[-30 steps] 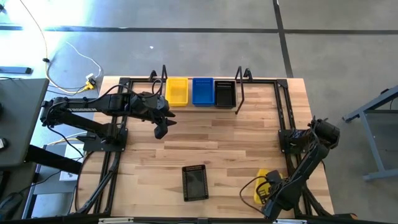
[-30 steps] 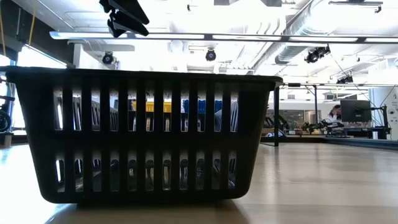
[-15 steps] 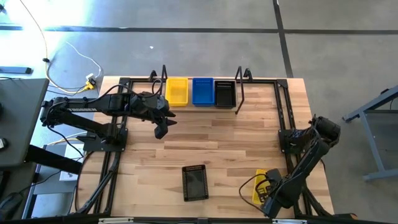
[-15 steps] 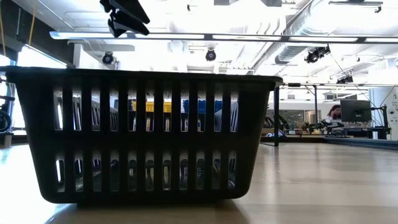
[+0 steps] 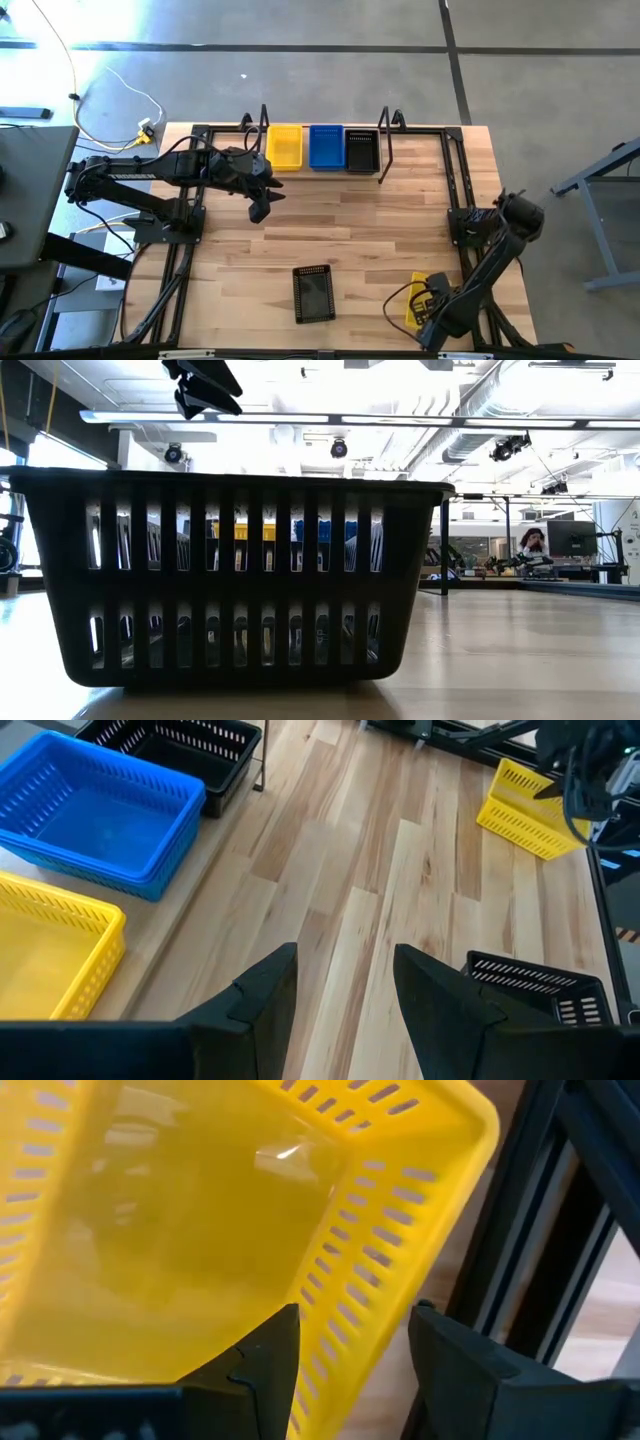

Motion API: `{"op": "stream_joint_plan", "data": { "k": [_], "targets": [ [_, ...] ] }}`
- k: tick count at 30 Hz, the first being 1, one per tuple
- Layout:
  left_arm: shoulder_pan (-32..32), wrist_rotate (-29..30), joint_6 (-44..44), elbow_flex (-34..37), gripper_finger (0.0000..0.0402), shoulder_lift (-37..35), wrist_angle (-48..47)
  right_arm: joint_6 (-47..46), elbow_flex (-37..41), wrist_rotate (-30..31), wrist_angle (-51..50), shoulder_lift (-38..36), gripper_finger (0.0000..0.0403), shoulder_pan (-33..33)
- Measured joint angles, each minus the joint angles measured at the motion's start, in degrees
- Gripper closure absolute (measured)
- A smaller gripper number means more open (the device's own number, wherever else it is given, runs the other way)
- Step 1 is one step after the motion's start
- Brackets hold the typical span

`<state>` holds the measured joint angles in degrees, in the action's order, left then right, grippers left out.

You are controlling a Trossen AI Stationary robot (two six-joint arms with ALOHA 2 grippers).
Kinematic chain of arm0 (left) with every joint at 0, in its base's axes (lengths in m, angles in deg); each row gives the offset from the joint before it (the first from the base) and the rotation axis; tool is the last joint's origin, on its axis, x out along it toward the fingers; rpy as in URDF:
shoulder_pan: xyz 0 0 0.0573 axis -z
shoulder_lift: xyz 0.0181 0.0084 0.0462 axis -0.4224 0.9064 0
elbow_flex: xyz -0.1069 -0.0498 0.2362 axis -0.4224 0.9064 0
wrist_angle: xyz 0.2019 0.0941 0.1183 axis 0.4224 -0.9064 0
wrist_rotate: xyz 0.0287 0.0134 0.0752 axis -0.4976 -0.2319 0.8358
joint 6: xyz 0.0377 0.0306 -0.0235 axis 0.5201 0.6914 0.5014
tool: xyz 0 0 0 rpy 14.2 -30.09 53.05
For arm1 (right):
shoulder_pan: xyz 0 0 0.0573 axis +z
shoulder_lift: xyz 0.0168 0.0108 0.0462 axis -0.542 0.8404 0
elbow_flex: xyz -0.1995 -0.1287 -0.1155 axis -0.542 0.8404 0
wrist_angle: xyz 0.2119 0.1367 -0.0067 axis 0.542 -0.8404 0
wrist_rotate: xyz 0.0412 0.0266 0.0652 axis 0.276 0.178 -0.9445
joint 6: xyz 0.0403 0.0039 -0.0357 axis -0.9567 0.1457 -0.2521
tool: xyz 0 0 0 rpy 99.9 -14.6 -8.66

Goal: Stack baskets on shelf by color
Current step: Stack the yellow bin on top of the yellow bin on the shelf

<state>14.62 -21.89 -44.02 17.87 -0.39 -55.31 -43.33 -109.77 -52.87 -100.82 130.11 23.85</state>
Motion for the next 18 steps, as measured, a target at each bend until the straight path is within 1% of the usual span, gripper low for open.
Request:
{"op": "stream_joint_plan", "data": {
  "k": [4, 6, 9, 14, 16, 18],
  "targets": [
    [0.0, 0.0, 0.0, 0.0, 0.0245, 0.0, 0.2, -0.3, 0.0, -0.5, 0.3, 0.9, 0.0234, 0.0],
    [0.0, 0.0, 0.0, 0.0, 0.0245, 0.0, 0.2, -0.3, 0.0, -0.5, 0.7, 1.4, 0.0245, -0.2],
    [0.0, 0.0, 0.0, 0.0, 0.0245, 0.0, 0.2, -0.2, 0.0, -0.6, 0.7, 1.6, 0.0281, -0.5],
    [0.0, 0.0, 0.0, 0.0, 0.0245, 0.0, 0.2, 0.7, 0.0, -0.6, -0.8, 1.6, 0.0379, -1.6],
    [0.0, 0.0, 0.0, 0.0, 0.0245, 0.0, 0.2, 1.0, 0.0, -0.4, -1.4, 1.4, 0.0393, -2.1],
    [0.0, 0.0, 0.0, 0.0, 0.0245, 0.0, 0.2, 0.9, 0.0, 0.0, -2.4, 0.7, 0.0387, -2.9]
  ]
}}
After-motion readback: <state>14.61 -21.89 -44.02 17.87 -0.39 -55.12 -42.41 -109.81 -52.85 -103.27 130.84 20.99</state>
